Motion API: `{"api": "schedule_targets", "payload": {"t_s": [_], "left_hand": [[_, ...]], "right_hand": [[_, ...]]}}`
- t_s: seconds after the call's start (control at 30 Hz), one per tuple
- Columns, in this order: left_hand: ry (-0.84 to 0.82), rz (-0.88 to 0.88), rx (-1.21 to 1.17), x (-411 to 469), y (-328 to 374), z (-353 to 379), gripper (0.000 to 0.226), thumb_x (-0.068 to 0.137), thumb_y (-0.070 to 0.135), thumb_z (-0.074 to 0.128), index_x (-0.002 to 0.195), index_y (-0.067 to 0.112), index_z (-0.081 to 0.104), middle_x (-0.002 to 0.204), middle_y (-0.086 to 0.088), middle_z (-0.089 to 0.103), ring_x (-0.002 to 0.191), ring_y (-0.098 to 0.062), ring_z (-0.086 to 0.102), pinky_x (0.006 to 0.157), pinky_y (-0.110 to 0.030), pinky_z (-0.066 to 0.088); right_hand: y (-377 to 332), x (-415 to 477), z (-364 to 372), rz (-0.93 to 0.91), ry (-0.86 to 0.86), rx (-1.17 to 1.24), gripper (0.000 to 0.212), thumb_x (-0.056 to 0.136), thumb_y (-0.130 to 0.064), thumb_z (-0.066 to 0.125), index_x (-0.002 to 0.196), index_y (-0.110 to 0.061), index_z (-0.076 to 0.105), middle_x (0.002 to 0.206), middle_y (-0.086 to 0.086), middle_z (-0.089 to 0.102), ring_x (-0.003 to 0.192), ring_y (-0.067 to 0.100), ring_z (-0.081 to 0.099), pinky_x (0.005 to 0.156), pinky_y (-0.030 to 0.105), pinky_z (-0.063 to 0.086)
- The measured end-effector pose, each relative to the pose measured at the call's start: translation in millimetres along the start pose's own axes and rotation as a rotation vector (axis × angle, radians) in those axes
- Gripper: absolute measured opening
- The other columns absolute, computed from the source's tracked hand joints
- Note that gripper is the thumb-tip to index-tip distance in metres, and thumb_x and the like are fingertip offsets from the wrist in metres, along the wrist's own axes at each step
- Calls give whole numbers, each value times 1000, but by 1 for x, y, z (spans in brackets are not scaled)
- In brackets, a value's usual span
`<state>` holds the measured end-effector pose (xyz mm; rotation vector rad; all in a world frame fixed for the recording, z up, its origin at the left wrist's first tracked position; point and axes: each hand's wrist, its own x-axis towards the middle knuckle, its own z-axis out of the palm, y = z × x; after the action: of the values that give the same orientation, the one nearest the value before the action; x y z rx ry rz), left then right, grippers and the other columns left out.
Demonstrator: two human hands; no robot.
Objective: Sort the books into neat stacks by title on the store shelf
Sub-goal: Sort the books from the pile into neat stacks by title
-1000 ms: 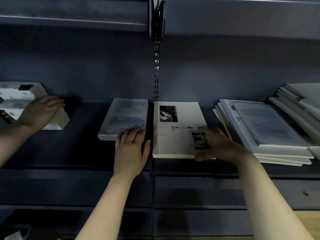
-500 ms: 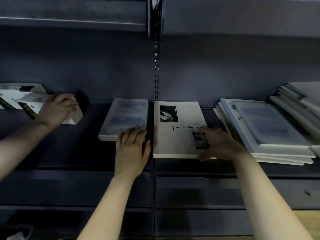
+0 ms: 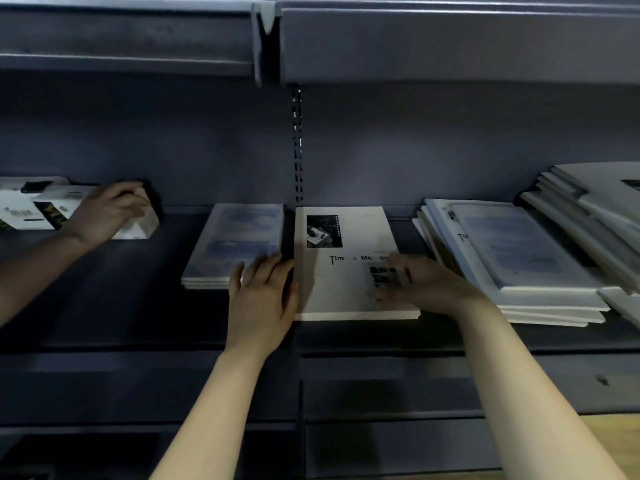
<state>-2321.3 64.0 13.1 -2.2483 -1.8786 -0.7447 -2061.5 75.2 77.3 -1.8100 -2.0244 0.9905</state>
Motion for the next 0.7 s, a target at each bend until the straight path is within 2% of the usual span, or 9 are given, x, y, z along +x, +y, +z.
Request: {"api": "schedule_targets", "payload": {"t_s": [0.03,0.1,0.23,0.3,0.4,0.5,0.57,0.63,0.7], "left_hand": [[-5,21,-8,4,8,0,48,88,38,33,124,17,58,130,-6,57,123,-27,49,108,-50,25],[-8,62,-30,12,27,1,48,88,36,32,123,16,58,129,-6,57,120,-28,51,107,-50,27],[-10,121,-79,26,72,6,48,91,36,30,125,17,57,133,-5,55,123,-26,49,109,-47,26],[-17,153,-90,30,94,13,46,92,37,32,125,18,57,134,-5,54,126,-25,46,110,-45,25],[-29,186,-125,35,127,25,43,93,37,35,125,20,56,135,-4,53,126,-23,47,110,-47,28],[-38,220,-146,38,153,35,45,93,39,33,126,19,56,135,-4,53,125,-21,47,112,-47,25],[-38,232,-158,40,168,41,45,93,40,33,126,20,57,134,-4,54,124,-21,48,111,-47,25],[-42,235,-157,43,179,46,45,94,40,33,126,20,56,135,-3,53,124,-20,48,111,-47,26],[-54,234,-155,44,186,51,45,94,41,32,127,22,56,136,-2,52,125,-20,47,111,-48,26]], "right_hand": [[0,-4,-4,-3,56,47,45,85,-39,69,125,-25,55,119,-11,56,112,10,53,99,31,42],[6,-10,-18,-24,259,25,39,93,-33,61,130,-23,56,117,-7,59,112,11,54,96,28,41],[29,-22,-48,-15,590,-17,19,93,-17,58,108,-17,71,100,4,70,92,20,65,75,20,40],[47,-25,-62,42,714,-148,18,92,-17,58,100,-12,74,101,10,72,95,28,65,69,22,35],[82,-33,-83,182,718,-280,25,94,-19,54,96,-3,72,101,19,70,99,36,64,75,33,44],[126,-33,-95,346,638,-434,41,96,-42,48,111,-8,66,111,17,68,103,34,62,87,37,47],[147,-34,-102,459,635,-404,61,90,-62,44,123,-13,58,120,19,63,110,38,59,90,43,46],[157,-36,-106,510,597,-323,77,84,-75,39,129,-14,55,124,20,61,114,39,57,89,43,46],[163,-39,-108,495,539,-289,74,84,-75,40,125,-16,60,118,18,64,110,34,61,83,38,46]]}}
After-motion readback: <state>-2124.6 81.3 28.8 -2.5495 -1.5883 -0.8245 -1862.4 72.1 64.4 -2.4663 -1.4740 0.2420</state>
